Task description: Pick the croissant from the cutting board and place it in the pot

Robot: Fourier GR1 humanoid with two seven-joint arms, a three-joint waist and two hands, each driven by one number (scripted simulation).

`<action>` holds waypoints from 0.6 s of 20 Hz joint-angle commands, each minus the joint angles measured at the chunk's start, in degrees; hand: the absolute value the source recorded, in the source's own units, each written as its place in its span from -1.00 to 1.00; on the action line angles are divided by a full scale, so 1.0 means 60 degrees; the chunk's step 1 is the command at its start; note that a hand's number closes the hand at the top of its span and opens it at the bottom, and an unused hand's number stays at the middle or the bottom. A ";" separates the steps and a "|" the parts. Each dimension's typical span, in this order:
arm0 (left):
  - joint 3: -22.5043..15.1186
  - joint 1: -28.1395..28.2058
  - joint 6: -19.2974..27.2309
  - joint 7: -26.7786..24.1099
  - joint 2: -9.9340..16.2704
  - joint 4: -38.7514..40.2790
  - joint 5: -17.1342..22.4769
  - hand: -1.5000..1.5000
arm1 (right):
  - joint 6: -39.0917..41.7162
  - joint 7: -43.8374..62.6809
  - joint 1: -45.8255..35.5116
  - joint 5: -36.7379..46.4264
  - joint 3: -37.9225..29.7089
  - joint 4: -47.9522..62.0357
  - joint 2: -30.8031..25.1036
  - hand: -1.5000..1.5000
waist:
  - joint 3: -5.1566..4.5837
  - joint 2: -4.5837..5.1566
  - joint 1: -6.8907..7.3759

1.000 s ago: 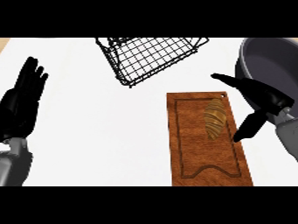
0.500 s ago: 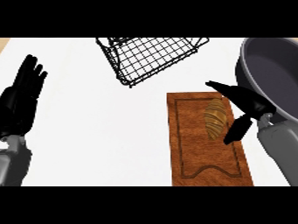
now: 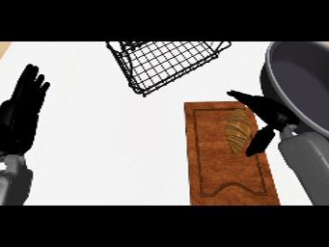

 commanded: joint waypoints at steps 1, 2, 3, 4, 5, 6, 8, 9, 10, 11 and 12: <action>0.0097 -0.0805 0.0253 0.0723 -0.0047 0.0005 -0.0204 0.00 | -0.0019 0.0223 0.0280 0.0424 -0.0099 -0.0184 0.0389 -1.00 | -0.0001 -0.0006 -0.0044; -0.0194 -0.0184 0.0098 -0.0499 -0.0478 0.0690 -0.0453 0.00 | 0.0263 0.0447 -0.0018 0.0499 -0.0201 -0.0098 0.0369 -1.00 | -0.0003 -0.0001 -0.0037; -0.0262 0.0212 0.0140 -0.0251 -0.0515 -0.0043 -0.0437 0.00 | -0.0455 -0.0385 0.0009 0.0915 -0.0204 0.0950 0.0362 -1.00 | 0.0000 0.0004 0.0012; 0.0172 -0.0758 -0.0054 -0.0065 -0.0215 0.0745 -0.0236 0.00 | 0.0016 -0.0122 0.0182 0.0815 -0.0308 0.0432 0.0317 -1.00 | -0.0002 0.0001 -0.0039; 0.0455 -0.0008 -0.0445 -0.0532 -0.0097 0.0657 0.0034 0.00 | -0.0239 0.0058 0.0405 0.0834 -0.0340 0.0121 0.0624 -1.00 | -0.0003 -0.0004 -0.0026; 0.0230 -0.0262 -0.0159 0.0102 -0.0204 0.0196 -0.0158 0.00 | -0.0266 -0.0412 -0.0557 0.1111 -0.0498 0.1553 0.0647 -1.00 | 0.0000 0.0006 0.0022; 0.0645 -0.0226 -0.0596 -0.0414 -0.0137 0.0813 0.0280 0.00 | -0.0178 -0.0754 0.0226 0.1133 -0.0333 0.0753 0.0593 -1.00 | -0.0002 0.0000 -0.0020; 0.0211 -0.0571 -0.0056 -0.0468 -0.0387 0.0910 -0.0332 0.00 | -0.0699 -0.1701 0.0021 0.1587 0.0007 0.1442 0.0288 1.00 | 0.0002 0.0019 -0.0001; 0.0313 -0.0513 -0.0225 -0.0068 -0.0200 0.0595 -0.0125 0.00 | -0.0393 -0.1308 0.0278 0.1671 0.0417 0.0618 0.0504 1.00 | 0.0000 -0.0002 -0.0021; 0.0387 -0.0669 -0.0224 -0.0042 -0.0141 0.0695 -0.0130 0.00 | -0.0580 -0.1452 -0.0381 0.1827 0.0332 0.1181 0.0658 1.00 | 0.0001 0.0012 0.0024; 0.0438 -0.0522 -0.0288 -0.0170 -0.0183 0.0647 -0.0062 0.00 | -0.1084 -0.2295 -0.0035 0.2076 0.0335 0.1614 0.0397 1.00 | 0.0002 0.0014 0.0025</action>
